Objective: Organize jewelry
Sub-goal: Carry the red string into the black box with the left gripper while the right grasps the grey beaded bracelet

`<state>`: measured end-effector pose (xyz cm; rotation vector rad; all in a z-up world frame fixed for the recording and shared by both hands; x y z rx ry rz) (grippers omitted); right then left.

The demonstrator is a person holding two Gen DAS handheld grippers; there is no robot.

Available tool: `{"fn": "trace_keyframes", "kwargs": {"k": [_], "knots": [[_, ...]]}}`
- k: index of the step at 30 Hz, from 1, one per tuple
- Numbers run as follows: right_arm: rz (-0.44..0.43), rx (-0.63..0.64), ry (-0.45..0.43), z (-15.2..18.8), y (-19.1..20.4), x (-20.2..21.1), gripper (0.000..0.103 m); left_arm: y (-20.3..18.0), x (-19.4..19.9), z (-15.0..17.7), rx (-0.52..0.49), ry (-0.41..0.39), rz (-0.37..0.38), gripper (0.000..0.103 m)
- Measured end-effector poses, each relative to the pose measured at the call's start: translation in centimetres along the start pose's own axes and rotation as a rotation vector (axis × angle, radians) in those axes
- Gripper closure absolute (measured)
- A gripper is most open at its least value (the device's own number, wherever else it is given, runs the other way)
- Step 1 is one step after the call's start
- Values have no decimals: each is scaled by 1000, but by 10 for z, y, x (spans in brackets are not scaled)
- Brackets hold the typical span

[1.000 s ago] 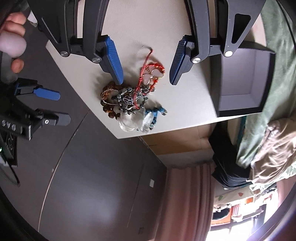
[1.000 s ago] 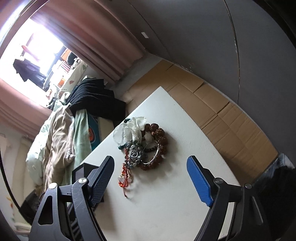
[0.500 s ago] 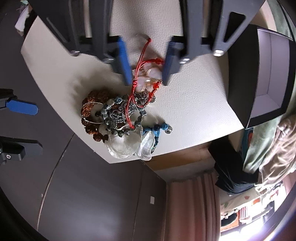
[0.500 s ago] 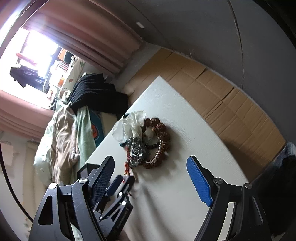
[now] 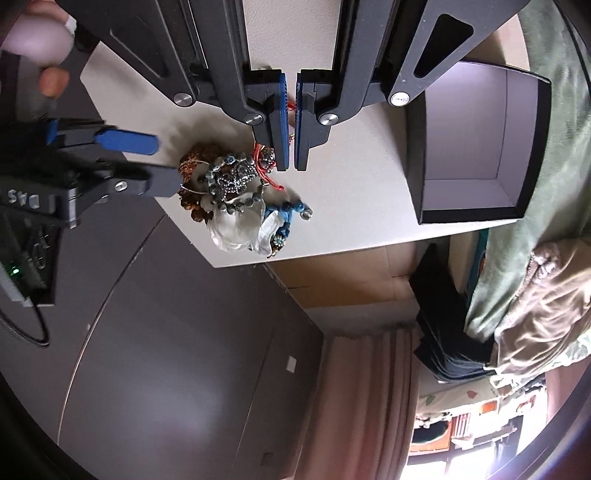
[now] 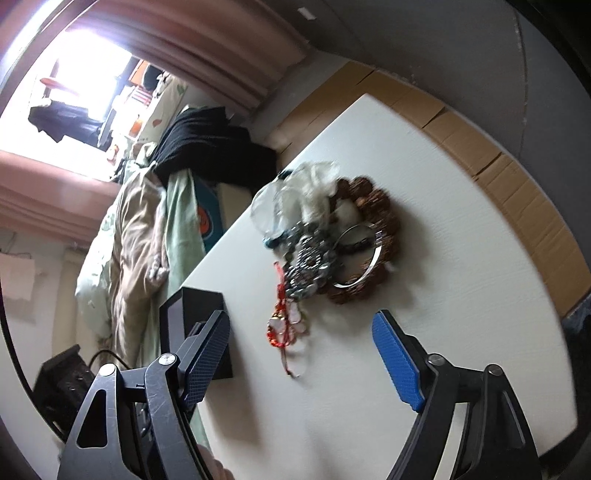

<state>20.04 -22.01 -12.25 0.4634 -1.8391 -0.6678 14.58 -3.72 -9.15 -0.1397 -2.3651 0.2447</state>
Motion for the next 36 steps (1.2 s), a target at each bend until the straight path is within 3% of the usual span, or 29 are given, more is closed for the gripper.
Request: {"fn": "trace_keyframes", "kwargs": {"k": [4, 9, 11, 12, 13, 15, 20, 23, 28, 33, 36], "knots": [[-1, -46, 1, -1, -6, -5, 26, -3, -16, 4, -17, 57, -2, 101], [44, -75, -60, -6, -16, 14, 26, -11, -33, 8, -22, 144, 49, 99], [41, -83, -82, -8, -20, 23, 26, -13, -37, 11, -31, 157, 31, 94], [44, -86, -96, -9, -22, 29, 26, -14, -38, 12, -35, 164, 23, 84], [49, -88, -107, -11, -24, 33, 26, -15, -39, 13, -37, 167, 22, 65], [51, -92, -120, -13, -26, 39, 26, -16, -36, 14, -45, 149, 10, 37], [23, -97, -115, -15, -30, 45, 26, -24, -32, 17, -90, 106, -28, 35], [13, -101, -111, -16, -31, 47, 26, -34, -34, 22, -154, 98, -40, 39], [2, -118, -108, -17, -36, 50, 26, -45, -49, 35, -232, 136, -114, 78], [0, -123, -100, -17, -38, 50, 26, -45, -49, 41, -268, 140, -128, 99], [6, -110, -90, -16, -35, 46, 26, -40, -43, 38, -244, 124, -119, 102]]}}
Point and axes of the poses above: each gripper's, at about its wrist camera, not at the fingertips, and x roughly against the way its jaws point, y to its left, z to its underside, the point moved 1 cm from there along -x, roughly the way its jaws point, and after that the axes turned 2 degrees about -y, right-handed, at the moved point
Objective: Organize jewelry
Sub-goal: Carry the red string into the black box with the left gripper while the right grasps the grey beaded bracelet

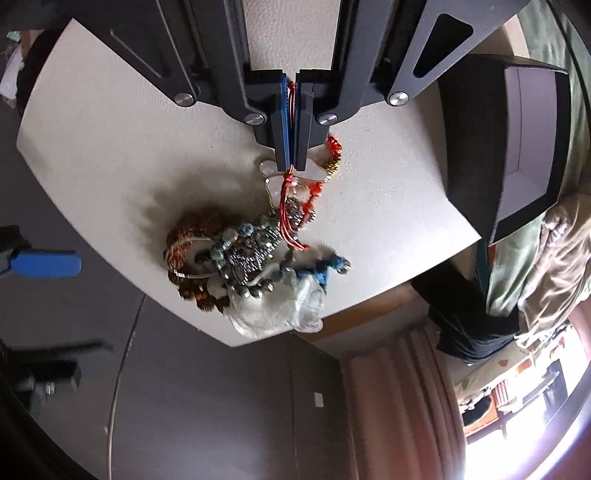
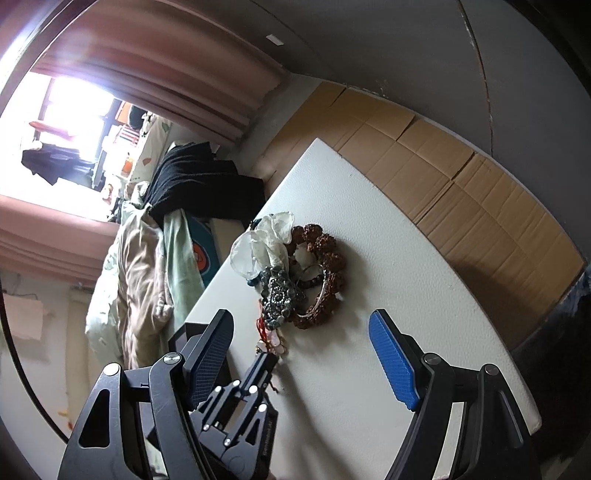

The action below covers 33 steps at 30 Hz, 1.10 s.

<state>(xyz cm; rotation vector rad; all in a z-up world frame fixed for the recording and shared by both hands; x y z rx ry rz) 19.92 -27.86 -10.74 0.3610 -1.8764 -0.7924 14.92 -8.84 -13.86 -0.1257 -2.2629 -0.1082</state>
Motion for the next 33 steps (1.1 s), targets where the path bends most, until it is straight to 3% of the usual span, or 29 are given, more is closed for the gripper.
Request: {"fn": "trace_keyframes", "kwargs": {"k": [6, 13, 21, 26, 30, 33], "knots": [[-60, -14, 28, 8, 6, -15, 28, 26, 28, -12, 106, -81, 36, 102], [-108, 5, 81, 21, 23, -47, 56, 56, 55, -23, 213, -147, 58, 102], [-102, -65, 137, 30, 22, -90, 57, 85, 82, -25, 280, -211, 68, 102], [-127, -154, 118, 28, 9, -102, 69, 98, 89, -22, 301, -227, 63, 102], [-148, -243, 116, 32, -3, -108, 89, 105, 92, -19, 315, -229, 54, 102], [-147, -263, 104, 36, -5, -105, 92, 110, 94, -18, 323, -232, 48, 102]]}}
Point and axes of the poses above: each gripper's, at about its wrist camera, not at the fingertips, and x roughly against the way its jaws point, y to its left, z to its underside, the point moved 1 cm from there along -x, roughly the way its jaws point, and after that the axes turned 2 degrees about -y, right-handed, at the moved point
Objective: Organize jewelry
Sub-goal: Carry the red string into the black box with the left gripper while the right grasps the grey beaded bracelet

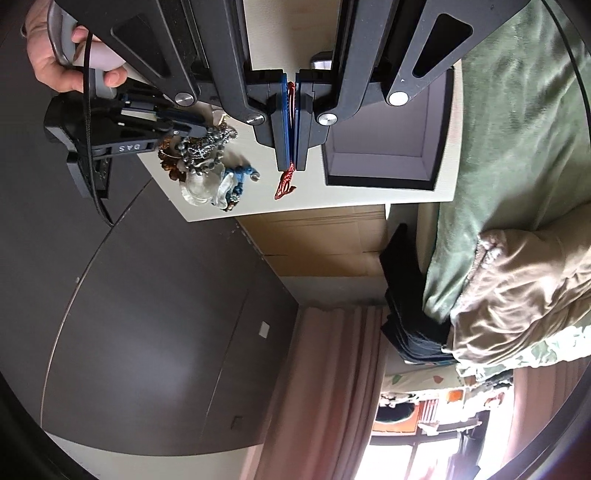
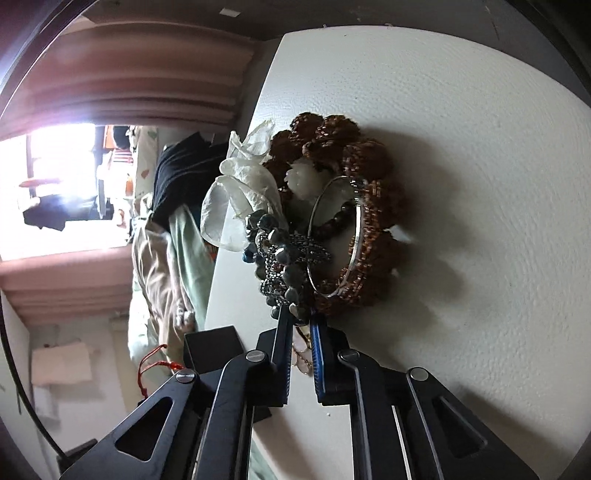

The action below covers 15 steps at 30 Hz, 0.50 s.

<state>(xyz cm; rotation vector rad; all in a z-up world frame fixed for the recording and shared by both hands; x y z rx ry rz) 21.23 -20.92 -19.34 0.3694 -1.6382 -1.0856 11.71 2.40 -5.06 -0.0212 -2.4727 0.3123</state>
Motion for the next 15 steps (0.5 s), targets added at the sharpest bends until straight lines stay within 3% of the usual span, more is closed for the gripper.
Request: {"fn": "trace_keyframes", "kwargs": {"k": [5, 15], "knots": [[-15, 65, -41, 5, 17, 15, 92, 10, 8, -6, 32, -24, 0, 102], [-145, 241, -69, 22, 63, 30, 92, 29, 22, -14, 62, -54, -32, 102]]}}
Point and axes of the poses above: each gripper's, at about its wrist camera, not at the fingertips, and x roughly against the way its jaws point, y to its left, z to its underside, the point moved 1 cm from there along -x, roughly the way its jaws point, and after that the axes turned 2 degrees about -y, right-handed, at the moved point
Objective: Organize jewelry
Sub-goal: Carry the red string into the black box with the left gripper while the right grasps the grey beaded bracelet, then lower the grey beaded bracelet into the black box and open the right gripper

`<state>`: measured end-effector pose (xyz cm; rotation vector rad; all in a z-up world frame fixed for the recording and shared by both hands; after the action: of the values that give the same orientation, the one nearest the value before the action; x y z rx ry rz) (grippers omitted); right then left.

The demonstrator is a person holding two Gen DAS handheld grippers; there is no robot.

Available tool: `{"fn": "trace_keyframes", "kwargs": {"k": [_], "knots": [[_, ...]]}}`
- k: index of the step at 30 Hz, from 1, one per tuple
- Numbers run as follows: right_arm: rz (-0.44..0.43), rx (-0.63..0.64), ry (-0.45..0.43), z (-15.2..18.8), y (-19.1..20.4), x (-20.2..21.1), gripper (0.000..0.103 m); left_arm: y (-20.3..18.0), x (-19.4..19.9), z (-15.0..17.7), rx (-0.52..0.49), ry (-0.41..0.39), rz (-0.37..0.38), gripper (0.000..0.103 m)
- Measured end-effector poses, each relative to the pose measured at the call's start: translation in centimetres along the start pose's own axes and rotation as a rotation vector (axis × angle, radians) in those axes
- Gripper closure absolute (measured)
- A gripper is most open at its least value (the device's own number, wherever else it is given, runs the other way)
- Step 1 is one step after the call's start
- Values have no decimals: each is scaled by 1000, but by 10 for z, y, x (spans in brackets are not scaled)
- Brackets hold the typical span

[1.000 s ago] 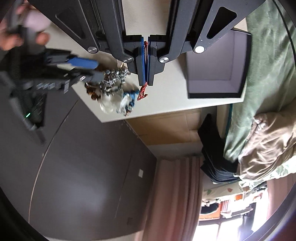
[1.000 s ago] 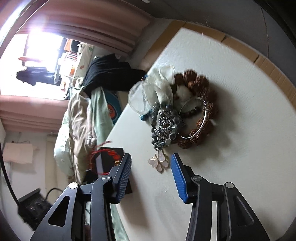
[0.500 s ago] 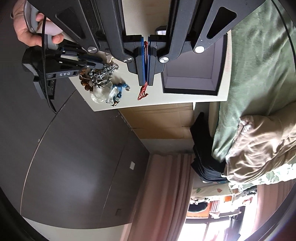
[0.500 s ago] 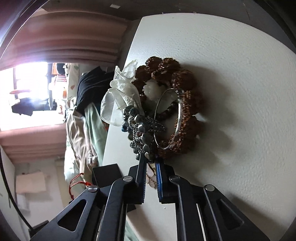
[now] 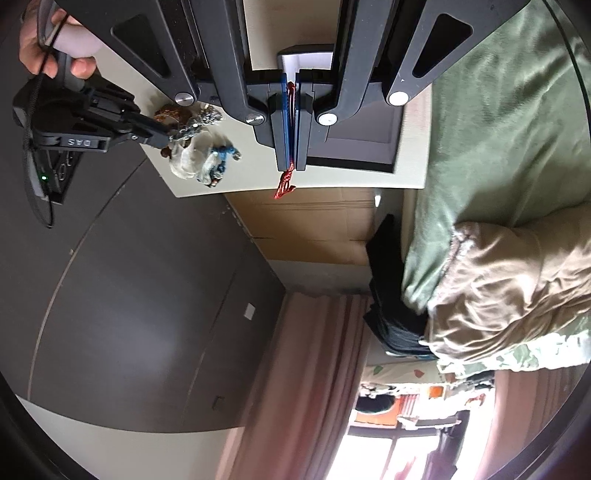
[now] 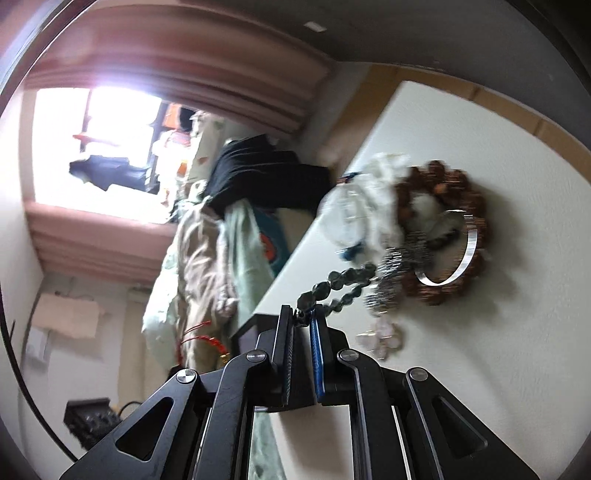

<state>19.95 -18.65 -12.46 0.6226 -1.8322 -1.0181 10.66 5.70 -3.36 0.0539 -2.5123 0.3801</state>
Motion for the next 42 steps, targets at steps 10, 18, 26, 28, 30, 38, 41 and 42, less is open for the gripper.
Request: {"fn": "trace_keyframes", "kwargs": {"k": [10, 18, 26, 28, 30, 38, 41, 42], "knots": [[-127, 122, 68, 23, 39, -16, 92, 35, -15, 0, 191, 90, 40, 95], [-192, 180, 126, 43, 60, -31, 92, 36, -5, -3, 177, 49, -22, 16], [-243, 226, 206, 66, 82, -64, 92, 64, 12, -5, 195, 13, -110, 16], [-248, 231, 227, 71, 84, -72, 91, 73, 20, -6, 227, -12, -125, 16], [-220, 230, 270, 74, 85, -88, 84, 81, 27, -7, 258, -42, -135, 17], [-158, 147, 226, 56, 62, -76, 27, 87, 40, -11, 274, -109, -202, 16], [-122, 171, 162, 46, 61, -57, 27, 81, 39, -12, 264, -107, -172, 16], [-97, 187, 140, 44, 62, -51, 27, 77, 37, -11, 261, -95, -154, 16]]}}
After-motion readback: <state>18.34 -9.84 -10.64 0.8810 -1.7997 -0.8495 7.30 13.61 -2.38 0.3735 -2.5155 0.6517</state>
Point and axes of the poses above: each gripper's, at about its wrist camera, not at the fingertips, and x roughly against the way its jaws point, y to its left, z to its underside, the point moved 1 cm from there along -x, roughly the way its jaws point, and after that the axes turned 2 degrees about -y, right-handed, at the moved point
